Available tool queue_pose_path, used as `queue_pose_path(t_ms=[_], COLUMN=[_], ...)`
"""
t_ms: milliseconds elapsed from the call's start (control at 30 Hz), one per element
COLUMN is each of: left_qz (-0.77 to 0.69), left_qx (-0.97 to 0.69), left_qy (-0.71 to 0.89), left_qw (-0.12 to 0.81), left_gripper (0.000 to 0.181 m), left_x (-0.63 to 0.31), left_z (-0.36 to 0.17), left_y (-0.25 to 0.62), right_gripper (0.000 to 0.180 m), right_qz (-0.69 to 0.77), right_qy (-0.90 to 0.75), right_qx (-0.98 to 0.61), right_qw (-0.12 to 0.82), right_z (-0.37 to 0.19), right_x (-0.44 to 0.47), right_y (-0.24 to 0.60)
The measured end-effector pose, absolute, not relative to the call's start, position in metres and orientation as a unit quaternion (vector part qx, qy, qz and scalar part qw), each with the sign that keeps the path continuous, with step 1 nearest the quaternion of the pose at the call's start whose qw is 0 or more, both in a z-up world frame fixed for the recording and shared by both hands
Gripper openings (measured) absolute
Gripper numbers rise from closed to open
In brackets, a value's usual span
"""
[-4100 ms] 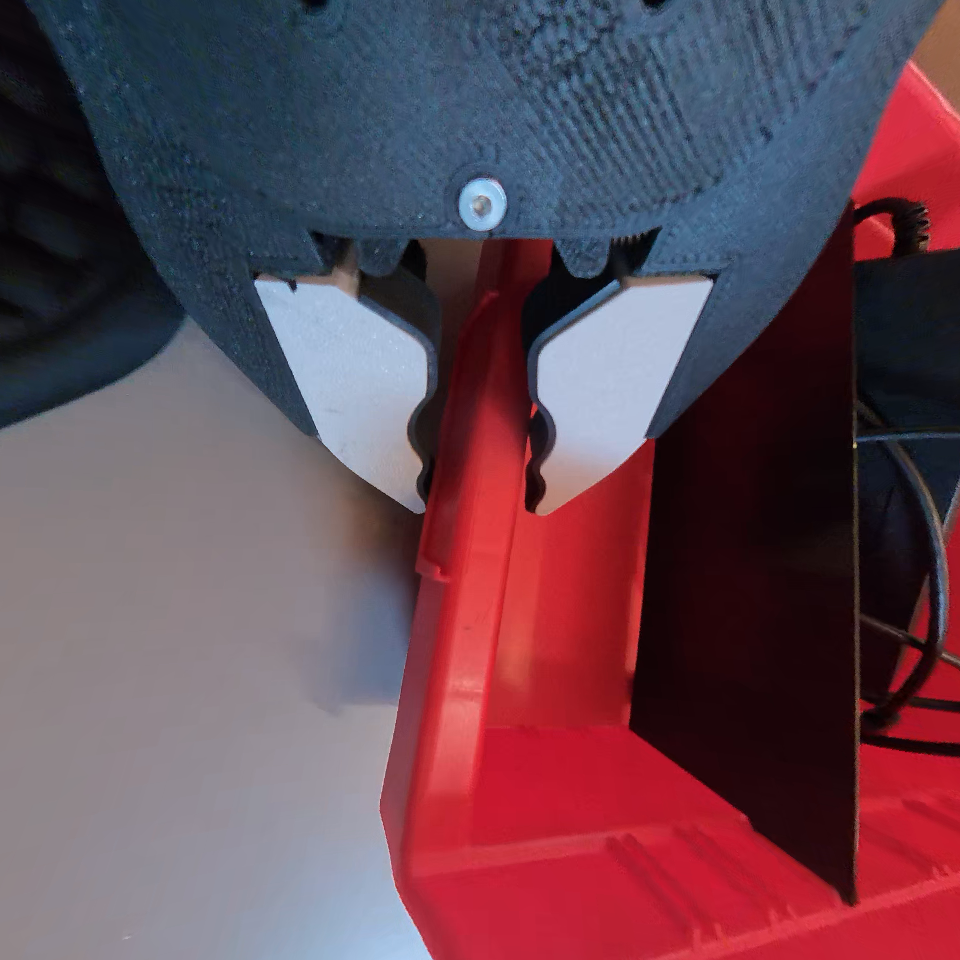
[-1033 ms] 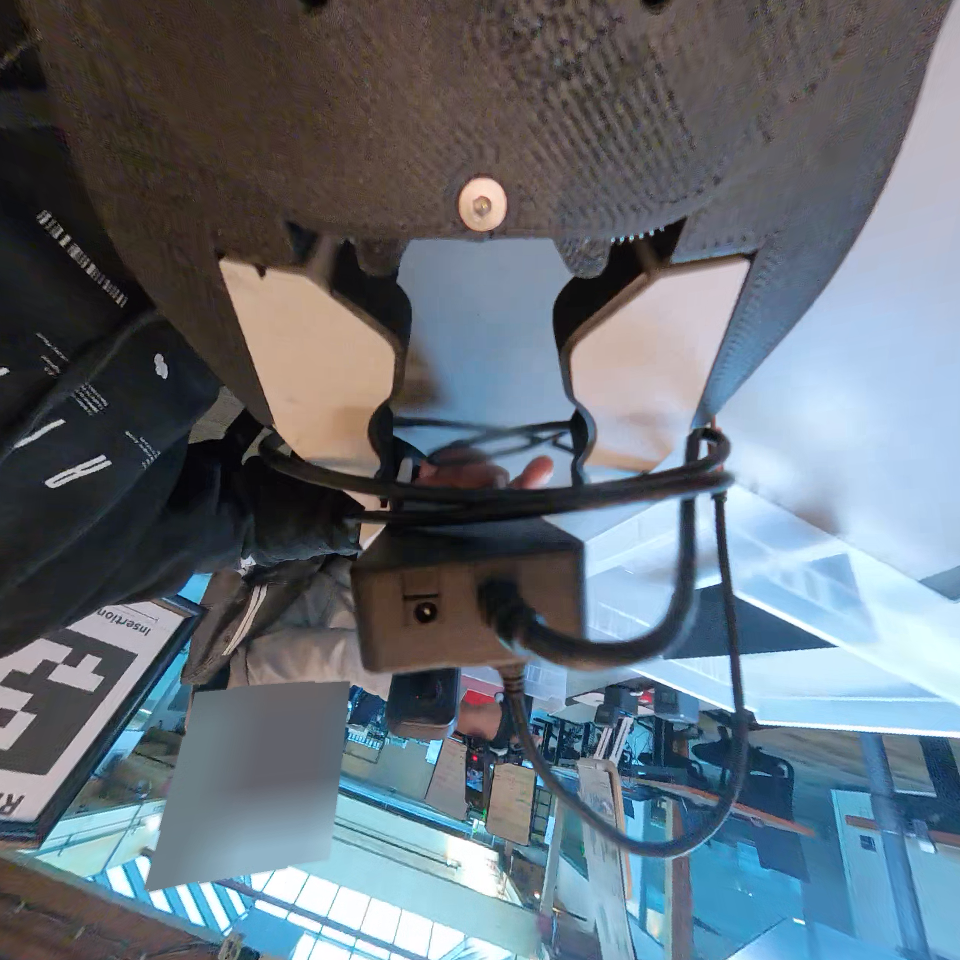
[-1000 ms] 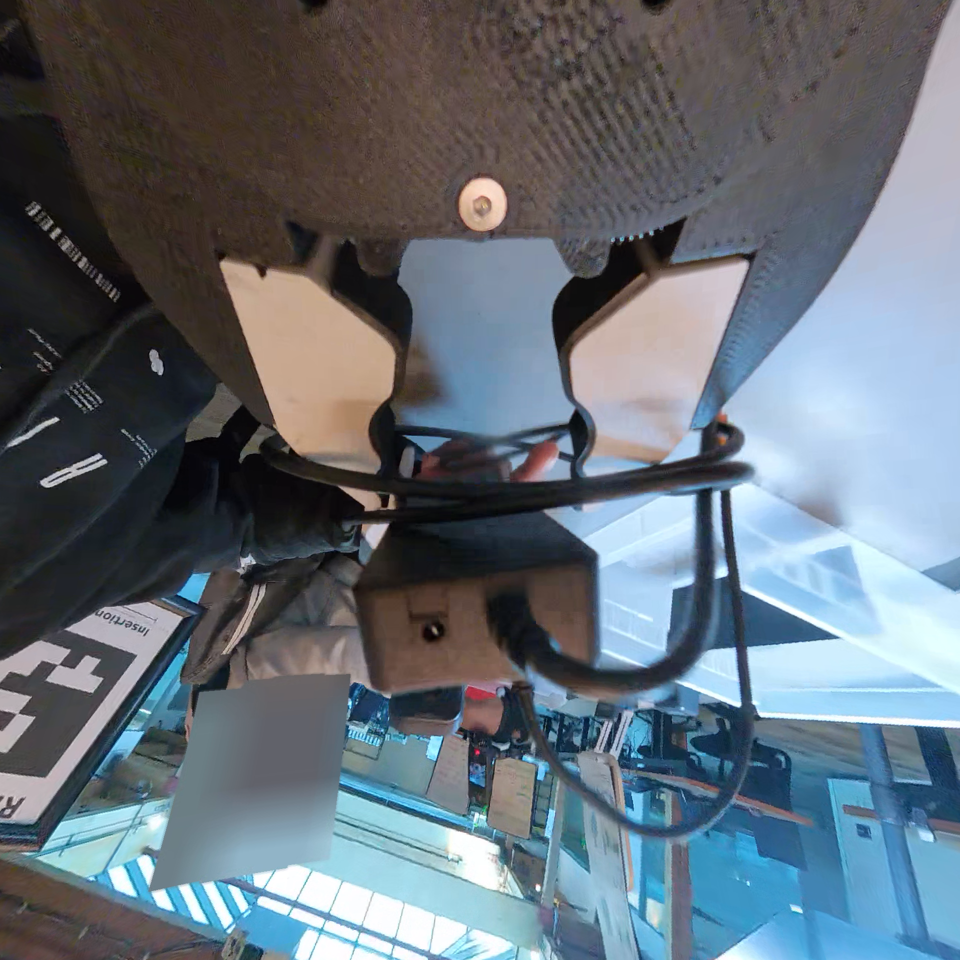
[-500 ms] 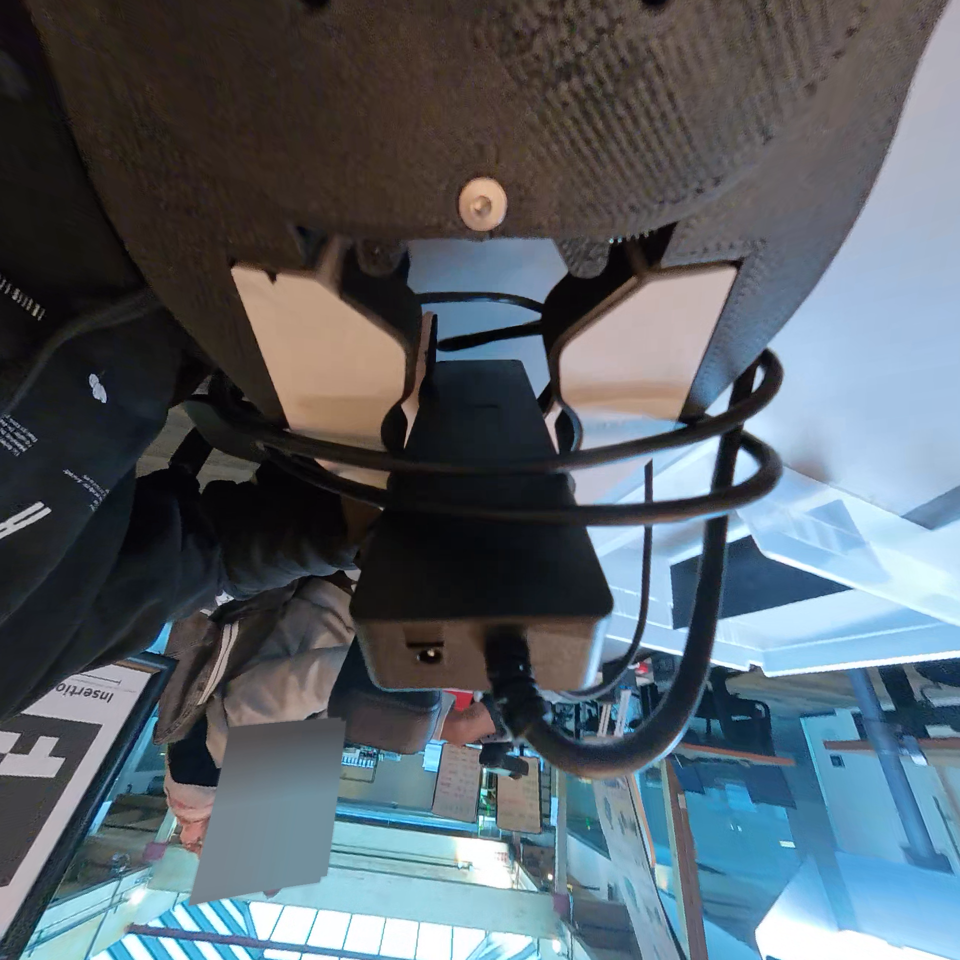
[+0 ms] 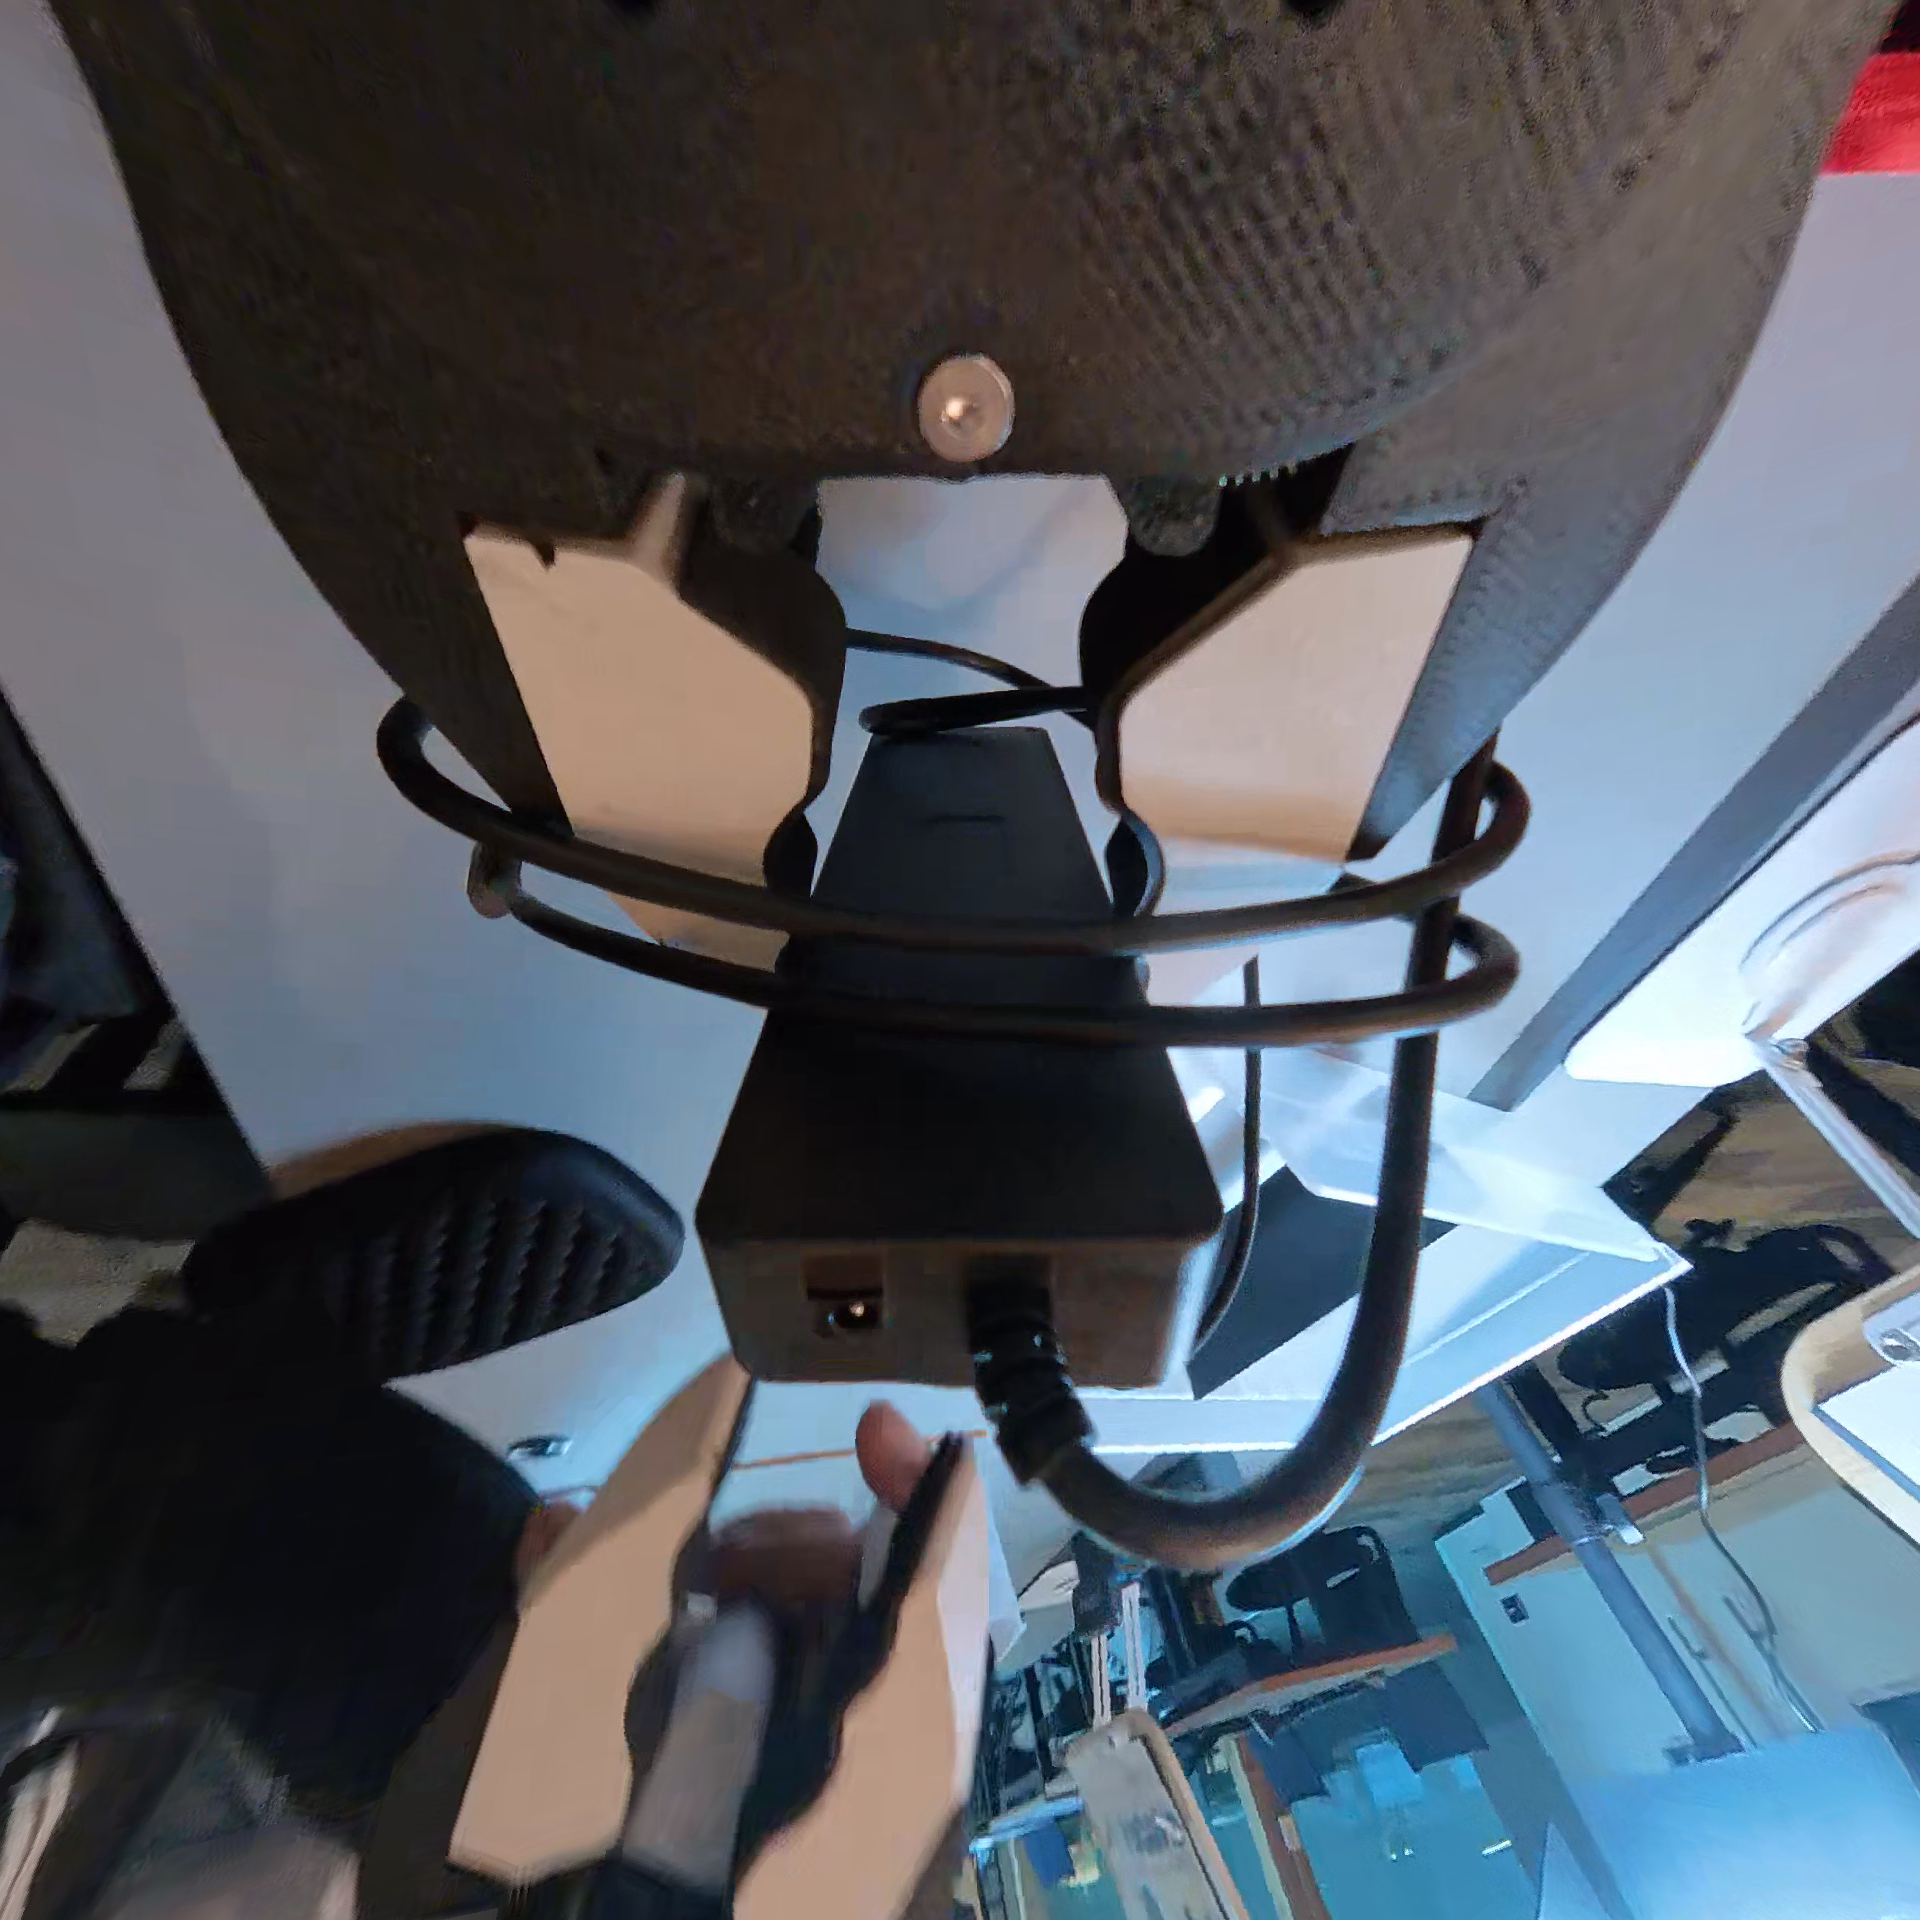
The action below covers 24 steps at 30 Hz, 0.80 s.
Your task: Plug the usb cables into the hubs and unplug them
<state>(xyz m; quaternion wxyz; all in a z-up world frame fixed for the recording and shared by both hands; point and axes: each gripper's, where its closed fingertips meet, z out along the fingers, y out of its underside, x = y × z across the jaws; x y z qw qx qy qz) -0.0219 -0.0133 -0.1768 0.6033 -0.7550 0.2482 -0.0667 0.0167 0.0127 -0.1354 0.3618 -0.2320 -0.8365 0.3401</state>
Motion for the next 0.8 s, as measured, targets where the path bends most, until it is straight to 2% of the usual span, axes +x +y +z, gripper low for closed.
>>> queue_pose_path(t_ms=[100, 300, 333, 400, 433, 633, 700, 800], left_qz=[0.001, 0.099, 0.104, 0.113, 0.116, 0.097, 0.091, 0.066], left_qx=[-0.758, -0.753, -0.751, -0.752, -0.751, -0.727, -0.702, -0.683], left_qy=[0.28, 0.332, 0.338, 0.346, 0.347, 0.332, 0.302, 0.267], left_qw=[0.589, 0.56, 0.557, 0.55, 0.55, 0.594, 0.639, 0.676], left_gripper=[0.054, 0.054, 0.054, 0.054, 0.054, 0.055, 0.054, 0.054], left_x=[-0.019, -0.021, -0.02, -0.02, -0.021, -0.018, -0.026, -0.043], left_z=[-0.182, -0.189, -0.19, -0.192, -0.193, -0.172, -0.146, -0.121], left_y=[-0.012, -0.014, -0.014, -0.015, -0.015, -0.021, -0.03, -0.042], right_gripper=[0.032, 0.036, 0.034, 0.016, 0.016, 0.016, 0.016, 0.016], right_qz=[0.27, 0.215, 0.21, 0.219, 0.222, 0.243, 0.236, 0.307], right_qy=[-0.864, -0.904, -0.909, -0.912, -0.911, -0.891, -0.884, -0.856], right_qx=[-0.199, -0.16, -0.153, -0.139, -0.134, -0.163, -0.193, -0.228], right_qw=[0.376, 0.332, 0.326, 0.317, 0.321, 0.348, 0.354, 0.348], right_z=[-0.134, -0.16, -0.164, -0.167, -0.167, -0.164, -0.172, -0.163], right_x=[0.001, -0.02, -0.021, -0.023, -0.024, -0.023, -0.02, -0.008], right_y=[0.007, -0.012, -0.015, -0.021, -0.023, -0.011, 0.014, 0.033])
